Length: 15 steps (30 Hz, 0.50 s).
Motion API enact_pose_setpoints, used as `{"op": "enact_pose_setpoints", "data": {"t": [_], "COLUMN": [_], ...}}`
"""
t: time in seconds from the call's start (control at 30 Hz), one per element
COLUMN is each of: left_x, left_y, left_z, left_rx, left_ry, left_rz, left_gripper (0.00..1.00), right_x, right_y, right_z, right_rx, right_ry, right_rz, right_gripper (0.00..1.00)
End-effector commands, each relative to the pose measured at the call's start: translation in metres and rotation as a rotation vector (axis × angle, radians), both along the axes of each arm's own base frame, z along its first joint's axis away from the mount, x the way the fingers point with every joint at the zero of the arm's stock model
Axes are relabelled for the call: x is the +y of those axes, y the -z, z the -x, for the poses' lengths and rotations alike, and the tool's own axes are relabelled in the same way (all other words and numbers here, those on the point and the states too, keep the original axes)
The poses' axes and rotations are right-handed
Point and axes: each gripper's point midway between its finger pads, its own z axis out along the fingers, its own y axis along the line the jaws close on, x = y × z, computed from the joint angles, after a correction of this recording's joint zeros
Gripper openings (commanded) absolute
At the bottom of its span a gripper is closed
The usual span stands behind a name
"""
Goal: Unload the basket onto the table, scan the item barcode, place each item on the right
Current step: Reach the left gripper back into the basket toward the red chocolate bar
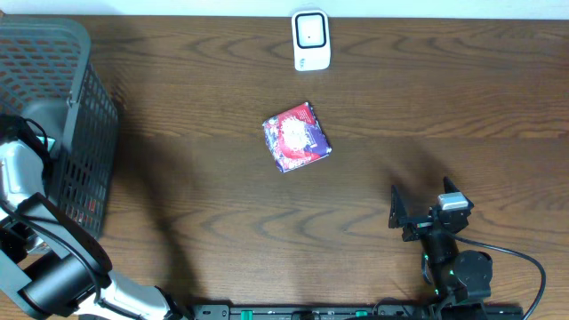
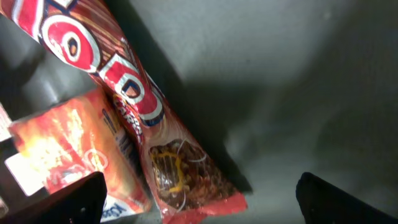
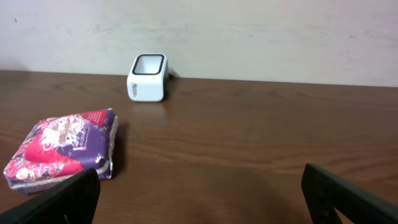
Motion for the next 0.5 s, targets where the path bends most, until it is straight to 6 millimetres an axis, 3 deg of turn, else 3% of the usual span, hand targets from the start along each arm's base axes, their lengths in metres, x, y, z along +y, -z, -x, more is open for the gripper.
{"op": "enact_pose_setpoints", "data": {"t": [0.0,0.13,0.33,0.4,0.47], "left_x": [0.002,0.003,0.002,0.002,0.003], "left_y": [0.011,0.014,0.027,0.031,0.031], "left_z": [0.008,0.013,0.027,0.031,0.031], "left_rx": [0.026,0.036,0.052,0.055,0.056], "left_ry": [-0.022,-0.031,-0.057,-0.063,-0.059], "left_rz": [-0.004,-0.006,0.008,0.011,0.012], "left_gripper": [0.91,0.77,0.75,0.60,0.39], "right_x": [0.000,0.000,0.000,0.000,0.000], "right_y": [0.001,0.001,0.001,0.001,0.001], "right_z": [0.000,0.000,0.000,0.000,0.000], "right_rx": [-0.001,-0.001,-0.001,-0.001,-0.001], "right_ry": [0.001,0.001,0.001,0.001,0.002], "right_rz": [0.012,0.012,0.012,0.012,0.012], "right_gripper": [0.99,0.99,0.99,0.99,0.99]}}
